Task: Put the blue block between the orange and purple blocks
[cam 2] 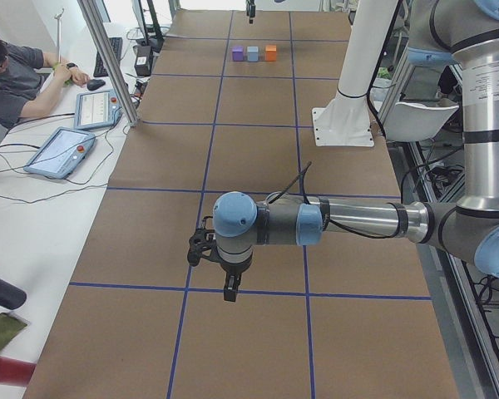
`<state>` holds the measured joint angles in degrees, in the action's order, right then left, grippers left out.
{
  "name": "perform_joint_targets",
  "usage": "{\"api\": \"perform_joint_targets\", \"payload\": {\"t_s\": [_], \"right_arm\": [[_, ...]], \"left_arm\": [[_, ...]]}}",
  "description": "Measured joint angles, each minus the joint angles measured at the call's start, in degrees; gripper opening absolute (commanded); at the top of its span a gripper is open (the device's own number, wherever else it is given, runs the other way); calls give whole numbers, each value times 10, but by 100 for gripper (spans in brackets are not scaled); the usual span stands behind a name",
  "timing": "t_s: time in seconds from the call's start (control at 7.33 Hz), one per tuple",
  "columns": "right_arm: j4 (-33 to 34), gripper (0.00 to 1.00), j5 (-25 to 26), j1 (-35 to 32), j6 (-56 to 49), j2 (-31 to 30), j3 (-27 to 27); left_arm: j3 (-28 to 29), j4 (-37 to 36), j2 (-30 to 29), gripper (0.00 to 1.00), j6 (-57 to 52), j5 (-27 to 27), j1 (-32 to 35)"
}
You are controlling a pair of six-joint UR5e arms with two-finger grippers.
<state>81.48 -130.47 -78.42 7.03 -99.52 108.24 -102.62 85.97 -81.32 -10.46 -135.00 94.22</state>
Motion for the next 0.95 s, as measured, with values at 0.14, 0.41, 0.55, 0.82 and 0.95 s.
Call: {"api": "perform_joint_targets", "payload": {"t_s": [0.14,0.41,0.55,0.82,0.95], "right_arm": [[69,99,-2,-49,-90,5,2],[133,99,-3,-88,-167,5,-1],[140,99,-3,-92,-175,2,-1],[143,99,-2,-94,-177,-2,-1],[143,100,-2,-94,-177,-3,1]], "left_arm": [[0,0,0,100,-2,0,0],[0,0,-2,100,-4,5,0],[1,2,-3,100,-6,8,0],[4,17,-10,100,-13,25,0],[5,21,-15,100,-13,28,-1]]}}
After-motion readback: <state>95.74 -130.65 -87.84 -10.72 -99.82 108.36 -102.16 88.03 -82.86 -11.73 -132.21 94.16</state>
